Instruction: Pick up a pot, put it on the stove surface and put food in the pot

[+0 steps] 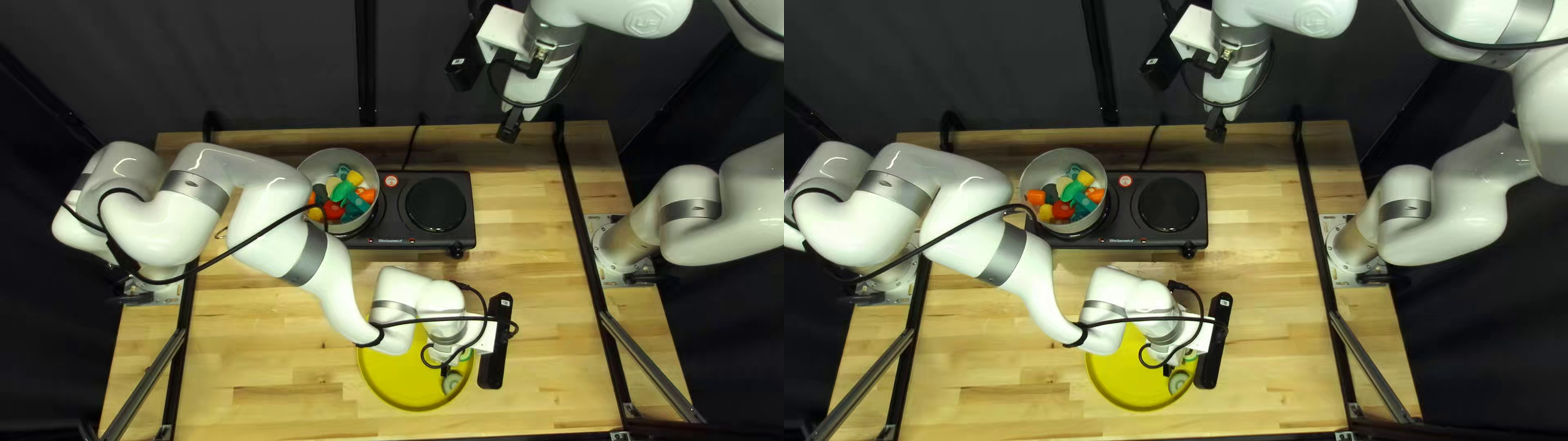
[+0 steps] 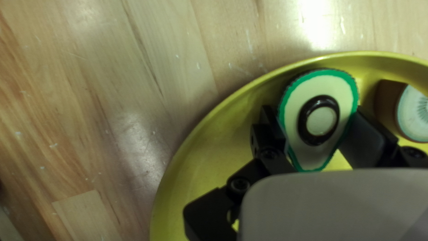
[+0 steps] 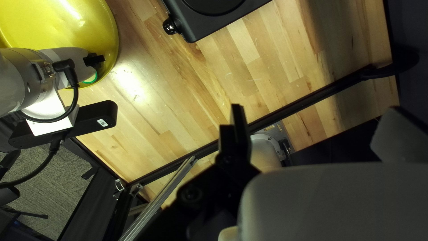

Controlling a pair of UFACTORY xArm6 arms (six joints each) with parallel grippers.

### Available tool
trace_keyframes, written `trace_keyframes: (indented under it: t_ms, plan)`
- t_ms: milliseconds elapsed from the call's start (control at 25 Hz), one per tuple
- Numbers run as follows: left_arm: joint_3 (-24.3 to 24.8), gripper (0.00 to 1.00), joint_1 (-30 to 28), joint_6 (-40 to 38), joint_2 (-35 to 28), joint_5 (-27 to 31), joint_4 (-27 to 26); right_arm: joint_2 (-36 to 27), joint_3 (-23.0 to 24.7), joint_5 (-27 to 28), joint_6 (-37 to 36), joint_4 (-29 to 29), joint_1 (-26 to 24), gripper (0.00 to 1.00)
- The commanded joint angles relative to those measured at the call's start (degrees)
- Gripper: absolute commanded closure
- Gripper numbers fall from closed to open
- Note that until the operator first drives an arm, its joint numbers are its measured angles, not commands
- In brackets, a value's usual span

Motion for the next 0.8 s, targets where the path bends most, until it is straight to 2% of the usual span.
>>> trace_keyframes:
  t_ms: [40, 80, 120, 240, 440, 600, 800]
  plan:
    - [6.5, 1.0, -0.2, -0.1, -5.1, -1.3, 0.6, 0.0, 0.0, 0.0, 0.0, 0.0, 0.0, 0.0]
    - [9.0, 1.0, -0.2, -0.2, -7.2, -1.5, 1.0, 0.0, 0.0, 0.0, 0.0, 0.0, 0.0, 0.0]
    - [14.7, 1.0, -0.1, -0.8, -12.5, -1.9, 2.0, 0.0, 0.0, 0.0, 0.0, 0.0, 0.0, 0.0]
    - [24.7, 1.0, -0.3, -4.1, -24.0, 0.6, 6.5, 0.0, 0.0, 0.0, 0.0, 0.0, 0.0, 0.0]
    - [33.1, 1.0, -0.8, -8.4, -37.5, 7.8, 12.4, 0.0, 0.0, 0.0, 0.0, 0.0, 0.0, 0.0]
    - [39.7, 1.0, 0.1, -9.8, -48.0, 13.4, 15.1, 0.0, 0.0, 0.0, 0.0, 0.0, 0.0, 0.0]
    - [44.6, 1.0, 4.4, -8.6, -55.2, 16.9, 16.6, 0.0, 0.0, 0.0, 0.0, 0.0, 0.0, 0.0]
